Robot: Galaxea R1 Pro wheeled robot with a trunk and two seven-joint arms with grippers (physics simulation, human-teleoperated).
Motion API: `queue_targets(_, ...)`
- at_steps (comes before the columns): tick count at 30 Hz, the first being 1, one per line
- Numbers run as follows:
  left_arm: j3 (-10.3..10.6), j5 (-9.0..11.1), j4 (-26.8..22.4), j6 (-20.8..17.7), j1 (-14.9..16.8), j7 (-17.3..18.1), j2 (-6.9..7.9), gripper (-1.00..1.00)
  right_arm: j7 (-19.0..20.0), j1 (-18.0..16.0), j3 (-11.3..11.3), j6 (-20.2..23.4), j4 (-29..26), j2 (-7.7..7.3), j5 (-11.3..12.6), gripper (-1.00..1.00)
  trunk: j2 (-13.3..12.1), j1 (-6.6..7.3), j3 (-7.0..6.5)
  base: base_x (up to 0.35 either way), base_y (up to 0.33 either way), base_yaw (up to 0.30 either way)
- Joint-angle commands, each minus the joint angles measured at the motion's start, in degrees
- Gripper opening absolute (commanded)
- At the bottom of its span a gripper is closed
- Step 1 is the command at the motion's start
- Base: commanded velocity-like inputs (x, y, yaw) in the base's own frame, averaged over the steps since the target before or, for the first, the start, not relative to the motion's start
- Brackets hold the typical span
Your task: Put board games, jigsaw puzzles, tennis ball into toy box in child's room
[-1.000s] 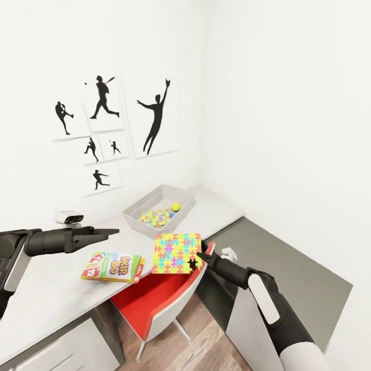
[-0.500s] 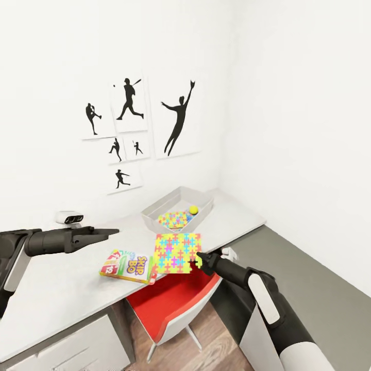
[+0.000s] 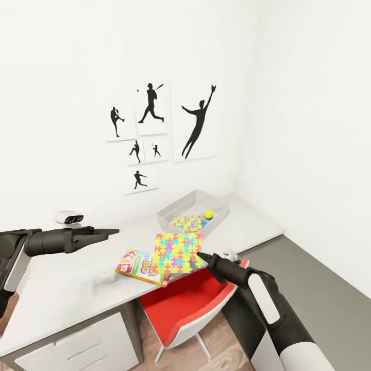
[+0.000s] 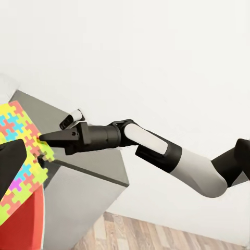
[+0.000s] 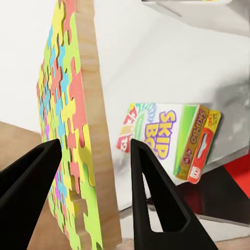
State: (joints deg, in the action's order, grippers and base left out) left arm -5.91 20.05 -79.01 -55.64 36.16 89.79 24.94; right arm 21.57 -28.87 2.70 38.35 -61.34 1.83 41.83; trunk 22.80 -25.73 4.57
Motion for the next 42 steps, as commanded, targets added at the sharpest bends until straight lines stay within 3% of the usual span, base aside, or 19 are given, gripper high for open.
queue_targets(1,0.02,-0.01,-0.01,-0.61,0.05,0.21,0.02,1.0,0.05,-0.05,-0.06,0.29,-0.06,0.02,0.1,-1.0,0.12,-0.06,0.06,0.21,-0.004,0.212)
queue_targets(11,0.02,-0.01,-0.01,-0.61,0.05,0.21,0.02,1.0,0.05,-0.05,-0.07,0.29,-0.07,0.02,0.1,-1.0,0.12,-0.06,-0.55,0.249,-0.047,0.193)
queue_targets(26,0.02,-0.01,-0.01,-0.61,0.05,0.21,0.02,1.0,0.05,-0.05,-0.07,0.27,-0.04,0.02,0.1,-1.0,0.12,-0.06,-0.62,0.179,-0.116,0.015)
queue_targets(42,0.02,-0.01,-0.01,-0.61,0.05,0.21,0.02,1.0,0.04,-0.05,-0.05,0.32,-0.01,0.02,0.1,-1.0,0.12,-0.06,-0.62,0.023,0.025,0.0)
